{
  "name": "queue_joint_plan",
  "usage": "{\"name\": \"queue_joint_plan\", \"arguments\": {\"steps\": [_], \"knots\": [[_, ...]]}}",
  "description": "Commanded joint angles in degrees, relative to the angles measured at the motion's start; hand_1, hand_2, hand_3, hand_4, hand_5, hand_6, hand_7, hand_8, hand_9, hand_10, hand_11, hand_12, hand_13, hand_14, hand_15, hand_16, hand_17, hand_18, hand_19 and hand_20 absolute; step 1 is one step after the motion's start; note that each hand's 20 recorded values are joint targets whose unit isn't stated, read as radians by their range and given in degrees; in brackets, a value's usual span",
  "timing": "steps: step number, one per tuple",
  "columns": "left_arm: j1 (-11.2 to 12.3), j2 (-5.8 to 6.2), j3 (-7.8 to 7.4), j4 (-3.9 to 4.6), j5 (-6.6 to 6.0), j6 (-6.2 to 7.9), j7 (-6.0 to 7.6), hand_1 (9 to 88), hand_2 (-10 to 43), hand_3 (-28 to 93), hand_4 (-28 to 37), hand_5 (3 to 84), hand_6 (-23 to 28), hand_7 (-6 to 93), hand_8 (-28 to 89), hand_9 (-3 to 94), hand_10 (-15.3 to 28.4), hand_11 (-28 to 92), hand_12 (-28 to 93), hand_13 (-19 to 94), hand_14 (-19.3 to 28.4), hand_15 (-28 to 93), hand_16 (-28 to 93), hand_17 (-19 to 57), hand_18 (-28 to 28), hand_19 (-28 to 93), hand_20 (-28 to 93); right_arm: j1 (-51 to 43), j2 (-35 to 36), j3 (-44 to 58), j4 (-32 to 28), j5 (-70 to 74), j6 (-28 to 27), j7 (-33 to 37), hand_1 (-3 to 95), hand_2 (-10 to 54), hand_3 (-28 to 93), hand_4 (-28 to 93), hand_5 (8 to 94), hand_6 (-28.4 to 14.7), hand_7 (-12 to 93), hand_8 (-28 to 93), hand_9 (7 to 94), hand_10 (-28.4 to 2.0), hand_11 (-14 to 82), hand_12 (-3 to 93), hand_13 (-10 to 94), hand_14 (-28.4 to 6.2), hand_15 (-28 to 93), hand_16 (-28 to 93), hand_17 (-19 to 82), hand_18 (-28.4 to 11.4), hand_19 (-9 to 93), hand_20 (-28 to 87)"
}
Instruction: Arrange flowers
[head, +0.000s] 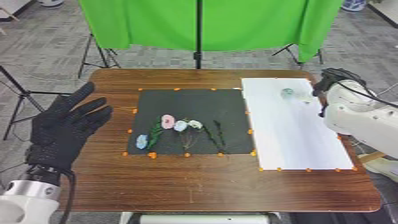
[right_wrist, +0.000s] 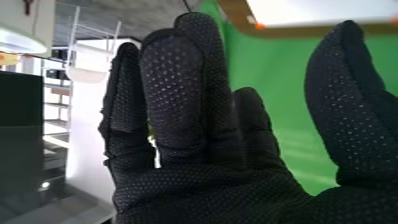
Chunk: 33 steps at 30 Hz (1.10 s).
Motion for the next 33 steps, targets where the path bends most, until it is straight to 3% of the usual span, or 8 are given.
{"name": "queue_joint_plan", "arguments": {"steps": [1, 11, 14, 16, 18, 23, 27, 33], "knots": [[-0.3, 0.21, 0.56, 0.31, -0.33, 0.06, 0.06, 21.3, 7.9, 77, -28.3, 33.2, 8.4, 14.8, -10, 29.4, 20.4, 28, 10, 22, 27.9, 52, -10, -8.7, 25.8, 59, 16, -3.6, -0.7, 3.8, 0.6, 1.2, -4.5, -0.4, 33.0, -9.5, 76, -28, 27.0, 3.5, 12, -12, 70.2, -14.7, 28.0, 14.6, 72, -8.3, 69, 15, 27, -21.1, 82, 11], [-2.2, -0.33, 1.87, 0.95, 0.19, -0.98, -1.62, 21.4, 7.9, 77, -28.3, 33.2, 8.5, 14.8, -10, 29.4, 20.3, 28, 10, 22, 27.9, 52, -10, -8.7, 25.8, 59, 15, -10.1, -2.1, 8.2, 1.9, 1.2, -6.9, -0.8, 32.4, -9.5, 76, -28, 24.5, 5.6, 14, -12, 66.4, -15.0, 27.4, 14.1, 70, -8.4, 70, 14, 27, -21.1, 81, 10], [-1.8, -0.2, 1.54, 0.91, 0.16, -1.06, -1.28, 21.4, 8.0, 77, -28.2, 33.2, 8.5, 14.8, -10, 29.3, 20.3, 28, 10, 22, 27.8, 52, -10, -8.7, 25.7, 59, 15, -10.1, -1.9, 6.5, 2.1, 0.4, -6.7, -2.8, 33.1, -9.5, 76, -28, 28.6, 6.9, 16, -14, 66.3, -15.0, 27.1, 14.1, 70, -8.5, 69, 14, 27, -21.0, 81, 10], [-1.7, -0.32, 1.32, 0.95, 0.21, -1.13, -1.44, 21.4, 8.0, 77, -28.2, 33.2, 8.4, 14.9, -10, 29.3, 20.3, 28, 10, 22, 27.8, 52, -10, -8.7, 25.7, 59, 15, -9.0, -0.6, 2.2, 1.6, -1.3, -1.5, -7.5, 34.6, -9.5, 75, -28, 36.0, 7.6, 16, -14, 66.2, -13.9, 25.2, 13.9, 69, -7.9, 68, 13, 27, -20.8, 80, 10], [-1.8, -0.49, 1.31, 1.01, 0.19, -1.23, -1.7, 21.4, 7.9, 77, -28.2, 33.2, 8.4, 14.9, -10, 29.3, 20.4, 28, 10, 22, 27.8, 52, -10, -8.7, 25.7, 59, 15, -7.0, -0.2, -4.1, 1.3, -4.8, 6.5, -8.5, 39.6, -9.5, 75, -28, 51.6, 8.9, 17, -16, 68.9, -9.9, 21.9, 13.8, 71, -6.1, 66, 13, 28, -20.1, 78, 10], [-1.9, -0.73, 1.63, 1.07, 0.16, -1.28, -2.12, 21.4, 7.9, 77, -28.3, 33.2, 8.4, 15.0, -10, 29.4, 20.4, 28, 10, 22, 27.8, 52, -10, -8.7, 25.8, 59, 15, -4.2, -1.1, -13.2, 1.6, -9.9, 18.5, -8.0, 55.3, -9.5, 56, -28, 83.1, 8.7, 16, -3, 88.6, -3.5, 8.4, 25.8, 80, -1.7, 60, 19, 33, -16.9, 77, 17], [-2.4, -0.76, 1.75, 1.22, 0.26, -1.62, -2.7, 21.3, 7.9, 77, -28.3, 33.2, 8.4, 15.0, -10, 29.4, 20.4, 28, 10, 22, 27.8, 52, -10, -8.7, 25.7, 59, 15, -2.5, -1.0, -17.4, 1.1, -13.3, 25.5, -5.9, 55.4, -9.5, 58, -28, 87.2, 8.4, 16, -1, 92.6, -3.1, 8.6, 27.6, 83, -0.6, 60, 20, 34, -15.6, 78, 18], [-1.8, -0.84, 1.85, 1.05, 0.13, -1.1, -1.8, 21.3, 7.9, 77, -28.3, 33.2, 8.4, 15.0, -10, 29.4, 20.3, 28, 10, 22, 27.8, 52, -10, -8.7, 25.7, 59, 15, -3.0, -0.2, -15.8, -0.5, -16.9, 30.1, -1.3, 53.3, -9.5, 63, -28, 88.9, 7.4, 16, 0, 93.6, -3.7, 10.3, 27.4, 84, -0.3, 60, 21, 34, -15.0, 79, 18]]}}
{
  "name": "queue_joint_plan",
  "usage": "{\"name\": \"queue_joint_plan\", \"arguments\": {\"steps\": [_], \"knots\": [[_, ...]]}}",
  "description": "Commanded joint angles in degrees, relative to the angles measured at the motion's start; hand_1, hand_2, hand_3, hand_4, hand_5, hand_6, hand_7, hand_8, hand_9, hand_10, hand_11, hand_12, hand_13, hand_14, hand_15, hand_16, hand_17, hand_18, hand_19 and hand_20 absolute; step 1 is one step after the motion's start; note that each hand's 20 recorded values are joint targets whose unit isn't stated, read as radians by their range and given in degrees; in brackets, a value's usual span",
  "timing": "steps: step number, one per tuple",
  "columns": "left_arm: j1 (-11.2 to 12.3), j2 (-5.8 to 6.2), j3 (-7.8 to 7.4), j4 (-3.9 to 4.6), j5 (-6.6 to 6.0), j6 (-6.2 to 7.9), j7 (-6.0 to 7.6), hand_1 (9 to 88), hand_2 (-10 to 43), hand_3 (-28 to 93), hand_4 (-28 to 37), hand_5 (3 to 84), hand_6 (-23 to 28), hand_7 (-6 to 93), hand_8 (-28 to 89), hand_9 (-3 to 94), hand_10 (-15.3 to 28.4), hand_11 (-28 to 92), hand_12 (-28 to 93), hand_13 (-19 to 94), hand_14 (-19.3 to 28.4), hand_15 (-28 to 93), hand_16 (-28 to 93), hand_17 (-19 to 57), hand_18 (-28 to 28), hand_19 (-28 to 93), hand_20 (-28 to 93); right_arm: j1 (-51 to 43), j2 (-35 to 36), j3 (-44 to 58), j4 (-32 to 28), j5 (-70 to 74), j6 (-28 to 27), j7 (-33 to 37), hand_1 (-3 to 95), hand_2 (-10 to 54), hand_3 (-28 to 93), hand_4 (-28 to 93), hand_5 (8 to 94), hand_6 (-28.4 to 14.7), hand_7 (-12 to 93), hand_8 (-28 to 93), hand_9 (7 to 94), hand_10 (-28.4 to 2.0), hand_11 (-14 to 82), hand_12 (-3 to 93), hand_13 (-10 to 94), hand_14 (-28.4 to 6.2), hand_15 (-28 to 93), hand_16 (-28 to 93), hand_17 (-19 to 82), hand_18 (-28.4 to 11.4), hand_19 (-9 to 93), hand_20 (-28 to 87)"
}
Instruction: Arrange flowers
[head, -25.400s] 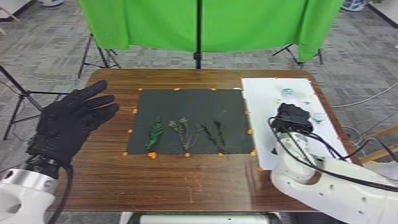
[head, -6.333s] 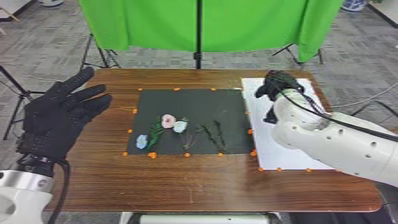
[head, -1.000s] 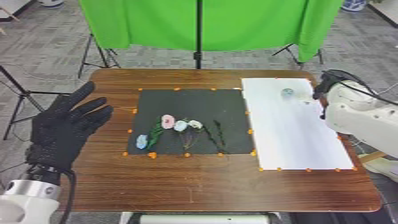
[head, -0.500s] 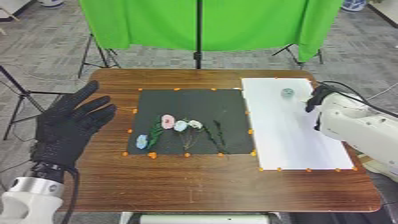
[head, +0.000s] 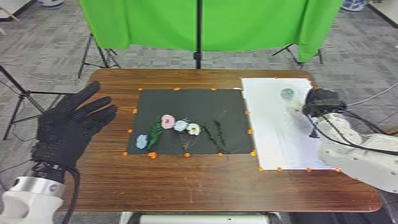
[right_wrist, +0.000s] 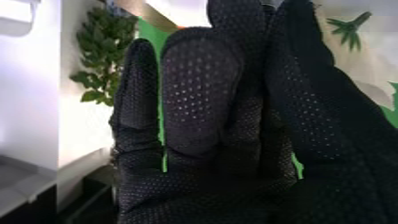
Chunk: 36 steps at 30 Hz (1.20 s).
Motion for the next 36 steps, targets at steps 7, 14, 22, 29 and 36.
{"name": "queue_joint_plan", "arguments": {"steps": [7, 14, 22, 29, 36], "knots": [[1.7, -0.85, -0.49, -0.25, 0.02, 0.51, 0.68, 21.4, 7.9, 77, -28.3, 33.2, 8.4, 14.9, -10, 29.4, 20.4, 28, 10, 22, 27.9, 52, -10, -8.7, 25.7, 59, 15, 5.3, -2.1, -2.5, -7.1, -6.1, 10.0, 1.8, 51.7, -9.5, 67, -28, 89.3, 6.7, 15, 1, 93.7, -4.0, 10.3, 27.5, 84, -0.7, 61, 21, 34, -15.0, 80, 17], [1.5, -0.65, 0.08, -0.28, -0.15, 0.96, 1.08, 21.3, 7.8, 77, -28.3, 33.2, 8.4, 14.9, -10, 29.4, 20.4, 28, 10, 22, 27.8, 52, -10, -8.7, 25.7, 59, 15, 8.6, -10.1, -4.9, -10.8, -8.5, 10.1, -1.7, 51.2, -9.5, 68, -28, 89.3, 6.6, 15, 1, 93.7, -4.1, 10.3, 27.4, 84, -1.0, 61, 21, 33, -14.8, 80, 17], [-0.5, -0.25, 0.19, -0.21, 0.65, -0.66, -0.79, 21.4, 7.9, 77, -28.3, 33.2, 8.5, 14.9, -10, 29.4, 20.4, 28, 10, 22, 27.9, 52, -10, -8.7, 25.8, 59, 15, 5.5, -18.5, -4.2, -12.1, -10.2, 7.4, 0.5, 50.4, -9.5, 69, -28, 88.9, 6.7, 15, 1, 93.7, -4.1, 10.0, 27.6, 83, -1.2, 61, 21, 32, -14.9, 81, 17], [-1.2, 0.68, 0.47, 0.08, 0.43, -1.11, -0.06, 21.3, 7.9, 77, -28.3, 33.2, 8.4, 14.8, -10, 29.4, 20.4, 28, 10, 22, 27.9, 52, -10, -8.7, 25.8, 59, 15, 6.9, -23.1, -8.5, -11.0, -12.0, 5.9, 2.2, 50.2, -9.5, 69, -28, 88.7, 6.6, 15, 1, 93.6, -4.1, 9.6, 27.9, 83, -1.5, 61, 21, 32, -15.1, 81, 17], [-0.8, 0.91, 0.31, 0.2, 0.35, -1.02, 0.5, 21.4, 7.9, 77, -28.2, 33.2, 8.4, 14.8, -10, 29.5, 20.4, 28, 10, 22, 27.9, 52, -10, -8.7, 25.8, 59, 15, 6.8, -24.0, -9.2, -9.9, -10.2, 3.4, 2.9, 49.7, -9.5, 70, -28, 88.1, 6.3, 15, 2, 93.6, -4.7, 11.1, 27.5, 82, -1.9, 61, 20, 31, -15.1, 81, 17]]}}
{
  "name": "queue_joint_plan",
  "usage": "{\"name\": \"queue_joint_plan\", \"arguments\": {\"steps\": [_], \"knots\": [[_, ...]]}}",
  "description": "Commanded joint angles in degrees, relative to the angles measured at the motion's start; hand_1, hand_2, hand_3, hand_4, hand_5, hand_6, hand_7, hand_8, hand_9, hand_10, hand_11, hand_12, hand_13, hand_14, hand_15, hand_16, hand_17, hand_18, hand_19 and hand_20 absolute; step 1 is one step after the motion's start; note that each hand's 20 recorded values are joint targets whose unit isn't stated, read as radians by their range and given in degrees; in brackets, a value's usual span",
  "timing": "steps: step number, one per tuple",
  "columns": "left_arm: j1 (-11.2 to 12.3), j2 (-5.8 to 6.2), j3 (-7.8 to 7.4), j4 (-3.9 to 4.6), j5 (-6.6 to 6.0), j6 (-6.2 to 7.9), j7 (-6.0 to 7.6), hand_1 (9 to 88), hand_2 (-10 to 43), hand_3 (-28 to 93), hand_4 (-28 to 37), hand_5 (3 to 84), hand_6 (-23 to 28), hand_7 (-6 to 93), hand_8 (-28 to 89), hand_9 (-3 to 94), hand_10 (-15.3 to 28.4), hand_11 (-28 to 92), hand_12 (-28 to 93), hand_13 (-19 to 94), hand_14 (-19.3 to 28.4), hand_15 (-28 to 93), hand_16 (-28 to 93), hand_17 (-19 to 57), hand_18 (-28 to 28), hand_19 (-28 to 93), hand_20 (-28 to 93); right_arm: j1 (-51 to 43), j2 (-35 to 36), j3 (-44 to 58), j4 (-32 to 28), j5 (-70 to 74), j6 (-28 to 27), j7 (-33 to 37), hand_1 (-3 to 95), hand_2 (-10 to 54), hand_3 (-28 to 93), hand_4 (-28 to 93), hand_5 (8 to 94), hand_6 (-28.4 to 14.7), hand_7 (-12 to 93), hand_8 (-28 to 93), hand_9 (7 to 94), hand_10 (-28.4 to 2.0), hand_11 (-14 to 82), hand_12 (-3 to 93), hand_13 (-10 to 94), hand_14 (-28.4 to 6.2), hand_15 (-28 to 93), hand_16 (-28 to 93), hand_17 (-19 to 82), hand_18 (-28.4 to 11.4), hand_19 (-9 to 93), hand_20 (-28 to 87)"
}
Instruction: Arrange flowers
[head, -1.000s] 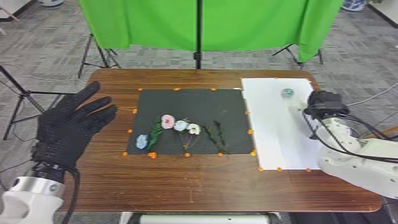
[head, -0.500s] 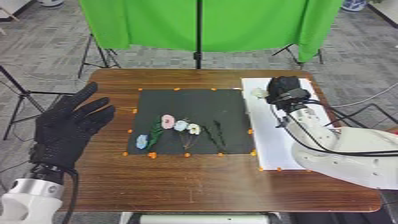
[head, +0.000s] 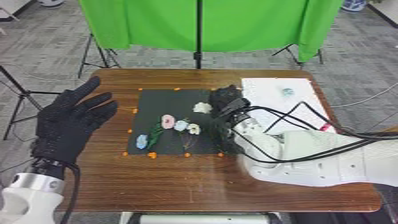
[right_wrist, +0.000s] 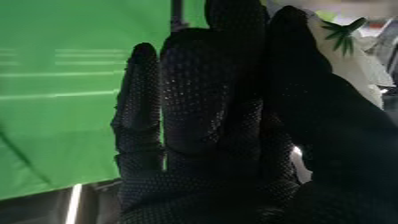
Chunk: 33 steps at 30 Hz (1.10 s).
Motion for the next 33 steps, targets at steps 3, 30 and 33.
{"name": "queue_joint_plan", "arguments": {"steps": [3, 30, 33], "knots": [[0.7, 0.34, 0.33, 0.39, -0.05, -0.55, 0.68, 21.3, 7.9, 77, -28.2, 33.2, 8.4, 14.9, -10, 29.4, 20.5, 28, 10, 22, 27.9, 52, -10, -8.7, 25.8, 59, 15, 0.6, -1.3, -0.7, 0.9, 0.2, -3.2, 1.5, 49.6, -9.5, 70, -28, 87.8, 5.9, 15, 2, 93.3, -4.9, 11.8, 27.4, 82, -1.9, 61, 20, 31, -15.2, 81, 17], [-1.4, -0.17, 0.4, 0.95, 0.59, -1.31, -3.09, 21.4, 7.8, 77, -28.2, 33.3, 8.4, 15.0, -10, 29.4, 20.3, 28, 10, 22, 27.8, 52, -10, -8.7, 25.8, 59, 15, 1.3, -0.6, -2.1, -1.0, -3.9, -10.4, 3.6, 39.8, -9.5, 75, -28, 76.0, 4.0, 16, -4, 83.6, -7.7, 23.5, 18.4, 76, -3.8, 64, 18, 26, -16.5, 79, 18], [-1.6, -0.18, 0.59, 1.03, 0.62, -1.34, -3.21, 21.4, 7.8, 77, -28.2, 33.3, 8.4, 14.9, -10, 29.5, 20.3, 28, 10, 22, 27.8, 52, -10, -8.7, 25.8, 59, 15, 1.2, -0.5, -2.0, -1.1, -3.4, -10.7, 4.4, 39.0, -9.5, 76, -28, 74.8, 3.9, 16, -5, 82.8, -8.2, 24.1, 17.4, 76, -4.0, 64, 18, 26, -16.6, 79, 19]]}}
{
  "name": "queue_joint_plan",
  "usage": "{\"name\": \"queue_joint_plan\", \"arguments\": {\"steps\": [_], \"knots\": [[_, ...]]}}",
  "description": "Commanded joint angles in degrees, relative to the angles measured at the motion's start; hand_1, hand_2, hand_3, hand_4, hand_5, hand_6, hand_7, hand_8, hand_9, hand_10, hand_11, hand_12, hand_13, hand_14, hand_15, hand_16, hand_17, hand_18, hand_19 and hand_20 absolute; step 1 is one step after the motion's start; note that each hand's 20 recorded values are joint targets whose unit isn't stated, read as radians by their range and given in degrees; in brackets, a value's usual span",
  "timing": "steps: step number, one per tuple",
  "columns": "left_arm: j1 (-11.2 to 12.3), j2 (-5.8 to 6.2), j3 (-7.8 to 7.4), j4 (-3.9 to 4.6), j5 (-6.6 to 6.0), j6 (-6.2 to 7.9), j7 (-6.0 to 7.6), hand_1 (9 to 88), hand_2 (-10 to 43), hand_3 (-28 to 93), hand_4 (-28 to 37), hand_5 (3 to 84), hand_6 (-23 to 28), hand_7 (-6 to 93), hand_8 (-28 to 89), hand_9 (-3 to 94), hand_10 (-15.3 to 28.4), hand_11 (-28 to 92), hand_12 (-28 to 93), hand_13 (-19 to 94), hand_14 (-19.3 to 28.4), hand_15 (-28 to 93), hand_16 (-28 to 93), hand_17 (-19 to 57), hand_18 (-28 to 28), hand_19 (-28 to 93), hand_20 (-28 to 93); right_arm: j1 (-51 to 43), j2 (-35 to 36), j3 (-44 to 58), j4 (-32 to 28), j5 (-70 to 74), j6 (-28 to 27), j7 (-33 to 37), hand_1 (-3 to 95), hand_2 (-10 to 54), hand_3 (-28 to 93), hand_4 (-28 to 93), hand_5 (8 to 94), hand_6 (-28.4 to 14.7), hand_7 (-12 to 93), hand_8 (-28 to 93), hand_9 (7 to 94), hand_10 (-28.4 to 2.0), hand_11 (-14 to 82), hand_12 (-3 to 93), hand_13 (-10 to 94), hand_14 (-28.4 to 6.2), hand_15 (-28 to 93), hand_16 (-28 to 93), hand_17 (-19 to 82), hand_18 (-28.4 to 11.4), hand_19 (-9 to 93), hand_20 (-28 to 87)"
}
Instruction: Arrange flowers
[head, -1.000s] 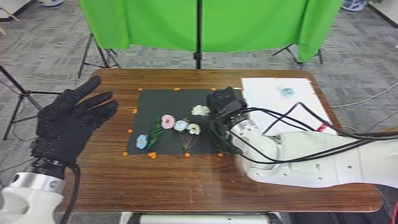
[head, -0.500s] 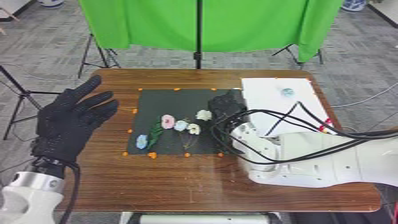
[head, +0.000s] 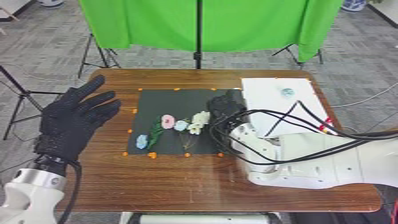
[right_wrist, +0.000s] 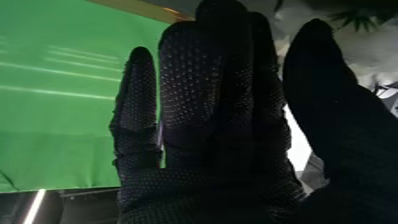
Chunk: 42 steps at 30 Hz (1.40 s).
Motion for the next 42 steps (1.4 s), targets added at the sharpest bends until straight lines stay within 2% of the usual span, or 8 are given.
{"name": "queue_joint_plan", "arguments": {"steps": [1, 8, 16, 20, 24, 27, 32, 42], "knots": [[-0.1, -0.59, 0.53, 0.44, 0.44, -0.53, -1.33, 21.4, 7.8, 77, -28.2, 33.3, 8.4, 14.9, -10, 29.5, 20.3, 28, 10, 22, 27.8, 52, -10, -8.7, 25.8, 59, 15, 0.4, 0.6, 0.6, -0.5, -0.7, -1.6, 1.2, 38.9, -9.5, 76, -28, 74.6, 3.9, 16, -5, 82.7, -8.1, 24.3, 17.1, 75, -4.0, 64, 18, 26, -16.6, 79, 19], [0.3, -0.79, 0.16, 0.21, 0.51, -0.34, -1.56, 21.4, 7.8, 77, -28.2, 33.3, 8.5, 14.9, -10, 29.5, 20.4, 28, 10, 22, 27.9, 52, -10, -8.7, 25.8, 59, 15, 0.8, 1.4, 0.9, -1.1, -1.2, -1.2, 2.4, 38.5, -9.5, 77, -28, 74.0, 3.8, 16, -6, 82.3, -8.2, 24.7, 16.4, 75, -4.2, 64, 17, 25, -16.8, 79, 19], [2.8, -1.33, -1.23, -0.87, 0.53, 0.67, -0.52, 21.5, 7.8, 77, -28.2, 33.4, 8.5, 14.9, -10, 29.5, 20.3, 28, 10, 22, 27.8, 52, -10, -8.7, 25.8, 59, 15, 2.9, 5.8, 3.3, -2.5, -1.3, -1.4, 3.9, 37.5, -9.5, 78, -28, 73.4, 3.7, 16, -8, 82.2, -8.5, 24.8, 16.4, 75, -4.8, 65, 17, 26, -17.6, 79, 20], [3.1, -1.29, -1.0, -1.01, 0.49, 0.97, 0.13, 21.5, 7.7, 77, -28.2, 33.4, 8.5, 14.8, -10, 29.5, 20.3, 29, 10, 22, 27.9, 52, -10, -8.7, 25.8, 59, 15, 3.2, 10.1, 6.5, -2.4, 2.6, -1.8, 3.3, 37.0, -9.5, 78, -28, 72.9, 3.4, 16, -10, 81.9, -8.9, 24.7, 16.2, 75, -5.1, 65, 17, 26, -18.0, 79, 20], [3.6, -1.12, -0.83, -1.19, 0.34, 1.49, 1.17, 21.5, 7.7, 77, -28.2, 33.4, 8.5, 14.8, -10, 29.5, 20.3, 29, 10, 22, 27.9, 52, -10, -8.7, 25.8, 59, 15, 2.6, 14.4, 10.6, -1.0, 10.6, -2.4, 0.4, 34.0, -9.5, 80, -28, 64.6, 1.7, 15, -13, 74.2, -10.8, 23.4, 15.4, 72, -7.0, 65, 16, 25, -18.7, 79, 19], [3.4, -1.17, -0.57, -1.18, 0.3, 1.4, 0.91, 21.5, 7.8, 77, -28.2, 33.4, 8.5, 14.8, -10, 29.5, 20.4, 28, 10, 22, 27.9, 52, -10, -8.7, 25.8, 59, 15, 2.7, 17.4, 12.4, 0.8, 16.1, -3.5, -3.0, 32.7, -9.5, 81, -28, 55.8, 0.3, 15, -13, 62.9, -12.8, 20.0, 13.6, 66, -8.0, 66, 14, 24, -18.6, 78, 18], [3.7, -0.98, -0.67, -1.29, 0.26, 1.57, 1.87, 21.6, 7.8, 77, -28.2, 33.4, 8.5, 14.9, -10, 29.5, 20.4, 28, 10, 22, 27.9, 52, -10, -8.7, 25.8, 59, 15, 1.4, 20.4, 16.6, 4.2, 21.7, -10.4, -6.9, 30.9, -9.5, 82, -28, 43.9, -0.6, 14, -13, 47.5, -13.0, 12.5, 12.3, 60, -9.1, 66, 11, 22, -17.6, 77, 16], [3.0, -0.84, 0.23, -1.07, 0.2, 1.09, 2.54, 21.6, 7.7, 77, -28.2, 33.3, 8.5, 14.8, -10, 29.5, 20.4, 28, 10, 22, 27.9, 52, -10, -8.7, 25.8, 59, 15, -2.3, 21.1, 22.9, 7.5, 25.7, -23.1, -10.7, 28.4, -9.5, 83, -28, 31.1, -0.1, 13, -12, 33.0, -12.3, 6.7, 12.8, 53, -10.5, 68, 8, 20, -17.0, 77, 14]]}}
